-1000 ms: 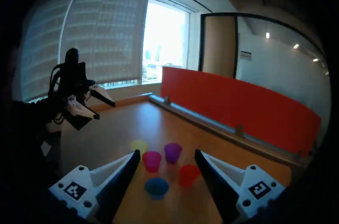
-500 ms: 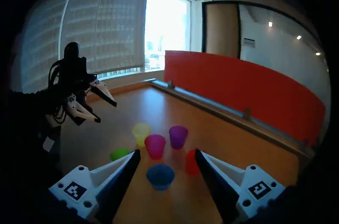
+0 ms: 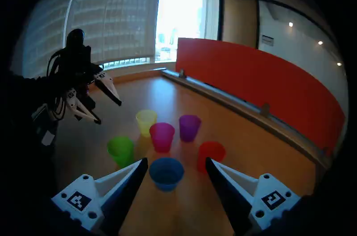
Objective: Pour water
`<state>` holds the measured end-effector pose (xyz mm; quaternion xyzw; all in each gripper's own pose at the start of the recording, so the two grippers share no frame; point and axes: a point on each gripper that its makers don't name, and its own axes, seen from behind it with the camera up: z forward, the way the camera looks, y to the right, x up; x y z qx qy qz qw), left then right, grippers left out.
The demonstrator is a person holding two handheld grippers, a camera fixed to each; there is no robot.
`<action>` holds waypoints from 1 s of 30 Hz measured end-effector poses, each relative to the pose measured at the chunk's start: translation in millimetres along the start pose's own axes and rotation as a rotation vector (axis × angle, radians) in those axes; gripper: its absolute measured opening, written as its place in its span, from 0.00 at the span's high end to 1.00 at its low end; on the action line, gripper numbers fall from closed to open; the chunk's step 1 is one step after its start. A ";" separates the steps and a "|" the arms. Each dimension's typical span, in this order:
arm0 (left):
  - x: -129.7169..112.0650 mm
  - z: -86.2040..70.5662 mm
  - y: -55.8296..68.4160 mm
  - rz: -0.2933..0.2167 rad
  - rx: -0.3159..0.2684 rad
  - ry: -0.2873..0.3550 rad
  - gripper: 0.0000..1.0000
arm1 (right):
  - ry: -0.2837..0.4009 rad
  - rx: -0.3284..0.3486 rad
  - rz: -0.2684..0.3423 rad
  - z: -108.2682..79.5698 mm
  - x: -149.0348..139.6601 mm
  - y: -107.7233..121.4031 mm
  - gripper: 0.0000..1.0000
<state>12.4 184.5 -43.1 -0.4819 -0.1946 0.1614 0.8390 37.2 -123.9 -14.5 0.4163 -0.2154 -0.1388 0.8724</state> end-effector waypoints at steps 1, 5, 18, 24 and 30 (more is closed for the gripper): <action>-3.0 1.2 2.2 -0.003 -0.009 -0.004 0.00 | -0.005 0.002 0.002 1.8 -3.5 -0.3 0.00; -14.3 6.4 11.0 -0.016 -0.043 -0.018 0.00 | -0.023 0.010 0.010 8.9 -17.0 -1.4 0.00; -49.2 25.3 26.5 -0.029 -0.093 -0.074 0.00 | -0.074 0.038 0.003 28.2 -45.0 -9.0 0.00; -61.2 35.5 32.7 -0.024 -0.112 -0.097 0.00 | -0.089 0.043 -0.003 35.0 -52.5 -10.2 0.00; -65.8 46.3 35.8 -0.015 -0.121 -0.107 0.00 | -0.098 0.048 -0.005 41.7 -55.9 -10.8 0.00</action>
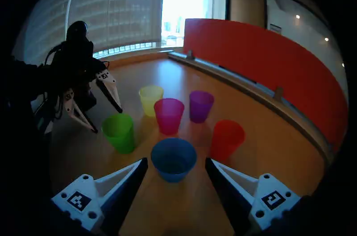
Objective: Pour water
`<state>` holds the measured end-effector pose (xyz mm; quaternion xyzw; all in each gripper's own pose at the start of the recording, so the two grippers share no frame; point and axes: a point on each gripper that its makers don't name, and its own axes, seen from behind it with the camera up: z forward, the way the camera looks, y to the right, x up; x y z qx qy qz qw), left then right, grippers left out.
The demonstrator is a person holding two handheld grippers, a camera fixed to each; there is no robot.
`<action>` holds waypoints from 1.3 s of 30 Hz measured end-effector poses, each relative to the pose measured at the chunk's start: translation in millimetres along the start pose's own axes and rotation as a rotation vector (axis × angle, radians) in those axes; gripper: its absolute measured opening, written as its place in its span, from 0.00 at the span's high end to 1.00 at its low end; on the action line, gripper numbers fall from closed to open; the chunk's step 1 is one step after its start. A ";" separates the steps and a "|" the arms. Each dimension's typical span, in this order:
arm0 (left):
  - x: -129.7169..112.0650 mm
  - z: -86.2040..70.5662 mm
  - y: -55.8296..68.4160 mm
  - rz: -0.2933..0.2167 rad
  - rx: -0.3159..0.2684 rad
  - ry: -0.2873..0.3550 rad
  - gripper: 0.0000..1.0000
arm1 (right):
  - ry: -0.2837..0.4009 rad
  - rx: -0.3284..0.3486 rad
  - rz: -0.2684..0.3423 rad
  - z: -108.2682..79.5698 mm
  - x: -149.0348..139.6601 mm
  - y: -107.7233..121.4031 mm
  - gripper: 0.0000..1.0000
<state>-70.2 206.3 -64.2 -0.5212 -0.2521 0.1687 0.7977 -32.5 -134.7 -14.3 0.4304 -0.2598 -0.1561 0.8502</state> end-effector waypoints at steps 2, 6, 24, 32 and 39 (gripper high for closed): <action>-0.8 4.3 0.7 -0.002 -0.005 -0.004 0.00 | -0.002 0.002 0.000 1.6 -0.8 0.4 0.00; -0.1 13.2 2.4 0.001 -0.015 -0.005 0.00 | -0.005 0.006 0.000 3.8 -2.8 1.4 0.00; 12.6 38.2 5.5 0.013 -0.041 0.007 0.00 | -0.020 0.011 -0.001 10.8 -9.1 4.5 0.00; 14.4 43.5 0.8 0.015 -0.035 0.014 0.00 | -0.025 0.009 0.000 11.4 -11.3 7.8 0.00; 14.4 46.7 -0.3 -0.004 -0.043 0.017 0.01 | -0.027 0.016 0.002 13.4 -11.7 7.5 0.00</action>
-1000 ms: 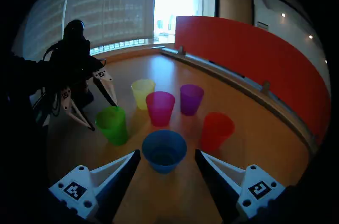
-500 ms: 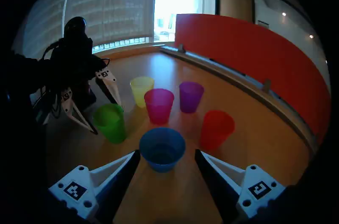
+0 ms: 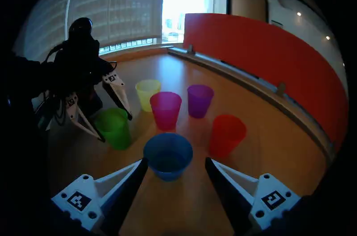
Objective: Pour water
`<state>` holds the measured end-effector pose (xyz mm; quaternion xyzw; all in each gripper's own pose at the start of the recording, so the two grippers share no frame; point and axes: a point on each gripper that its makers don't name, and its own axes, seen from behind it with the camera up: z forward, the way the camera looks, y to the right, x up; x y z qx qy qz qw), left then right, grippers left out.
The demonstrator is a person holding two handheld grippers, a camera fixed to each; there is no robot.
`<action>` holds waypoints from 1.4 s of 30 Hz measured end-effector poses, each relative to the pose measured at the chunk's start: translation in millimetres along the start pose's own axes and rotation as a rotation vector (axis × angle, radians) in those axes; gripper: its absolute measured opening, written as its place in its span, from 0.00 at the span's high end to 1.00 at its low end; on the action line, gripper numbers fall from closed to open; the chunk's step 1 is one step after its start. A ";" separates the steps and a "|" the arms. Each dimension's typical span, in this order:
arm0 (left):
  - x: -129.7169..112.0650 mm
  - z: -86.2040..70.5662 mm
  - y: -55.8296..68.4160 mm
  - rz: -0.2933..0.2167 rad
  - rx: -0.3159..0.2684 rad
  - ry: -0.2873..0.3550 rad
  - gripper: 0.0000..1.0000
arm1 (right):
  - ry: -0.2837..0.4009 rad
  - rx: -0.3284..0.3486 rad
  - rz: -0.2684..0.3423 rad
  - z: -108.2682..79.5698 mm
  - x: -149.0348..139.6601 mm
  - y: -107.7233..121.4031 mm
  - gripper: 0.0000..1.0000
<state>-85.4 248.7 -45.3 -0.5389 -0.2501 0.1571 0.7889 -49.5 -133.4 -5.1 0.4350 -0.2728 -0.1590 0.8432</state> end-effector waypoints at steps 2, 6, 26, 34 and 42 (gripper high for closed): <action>0.3 1.2 0.1 -0.006 -0.006 0.004 0.08 | -0.003 0.003 -0.001 0.5 -0.9 -0.7 0.00; 0.3 2.9 -1.4 -0.011 -0.005 0.012 0.14 | -0.008 0.009 -0.001 2.2 -2.7 -2.3 0.00; 2.7 -13.6 -11.6 -0.015 0.020 0.024 0.14 | -0.029 0.035 -0.023 30.9 -9.8 -10.1 0.00; 1.4 -19.2 -15.6 -0.022 0.034 0.025 0.14 | -0.024 0.045 -0.020 42.6 -11.2 -12.3 0.00; 1.4 -22.6 -15.4 -0.017 0.038 0.024 0.14 | -0.017 0.035 -0.024 48.5 -10.6 -11.5 0.06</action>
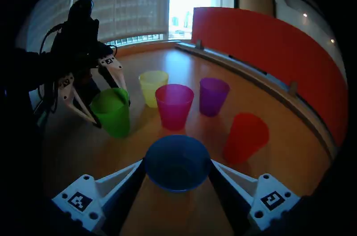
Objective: Pour water
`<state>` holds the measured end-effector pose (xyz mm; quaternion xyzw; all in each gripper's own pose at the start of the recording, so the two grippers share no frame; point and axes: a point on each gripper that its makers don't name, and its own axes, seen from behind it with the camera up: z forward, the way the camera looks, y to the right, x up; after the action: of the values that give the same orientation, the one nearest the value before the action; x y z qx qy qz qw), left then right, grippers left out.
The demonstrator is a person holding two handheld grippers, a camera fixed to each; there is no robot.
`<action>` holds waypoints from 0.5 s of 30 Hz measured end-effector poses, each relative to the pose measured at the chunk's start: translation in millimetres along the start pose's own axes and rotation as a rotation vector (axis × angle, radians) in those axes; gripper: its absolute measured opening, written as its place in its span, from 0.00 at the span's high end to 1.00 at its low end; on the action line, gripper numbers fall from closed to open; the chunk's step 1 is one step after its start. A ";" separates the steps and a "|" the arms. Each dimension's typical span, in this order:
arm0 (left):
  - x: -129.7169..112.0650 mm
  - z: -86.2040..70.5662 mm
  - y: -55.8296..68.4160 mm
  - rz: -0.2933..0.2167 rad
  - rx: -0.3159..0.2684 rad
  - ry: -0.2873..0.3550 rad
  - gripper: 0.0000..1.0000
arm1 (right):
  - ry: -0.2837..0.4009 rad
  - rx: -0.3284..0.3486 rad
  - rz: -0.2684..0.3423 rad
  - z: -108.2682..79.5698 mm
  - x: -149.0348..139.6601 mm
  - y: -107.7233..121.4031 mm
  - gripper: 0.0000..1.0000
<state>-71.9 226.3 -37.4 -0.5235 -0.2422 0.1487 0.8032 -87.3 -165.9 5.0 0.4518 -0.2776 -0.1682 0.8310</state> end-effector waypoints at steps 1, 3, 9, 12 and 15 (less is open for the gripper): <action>0.2 -0.3 0.0 0.000 0.001 0.001 0.14 | 0.002 0.000 0.003 0.1 0.1 0.0 0.07; 0.7 -1.0 -0.2 -0.001 0.002 0.002 0.14 | 0.005 0.001 0.008 0.2 0.2 0.0 0.08; 2.8 -2.5 -2.2 -0.008 0.012 0.010 0.14 | 0.009 -0.002 0.029 -1.3 0.3 -0.2 0.08; 3.8 -4.3 -2.4 -0.012 0.016 0.017 0.14 | 0.017 -0.002 0.034 -2.3 2.4 -1.7 0.08; 4.6 -6.7 -4.3 -0.015 0.026 0.018 0.15 | 0.030 -0.002 0.042 -4.7 6.6 -2.8 0.08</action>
<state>-64.4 221.7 -34.6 -0.5124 -0.2369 0.1412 0.8133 -79.3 -167.8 2.6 0.4473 -0.2743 -0.1442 0.8390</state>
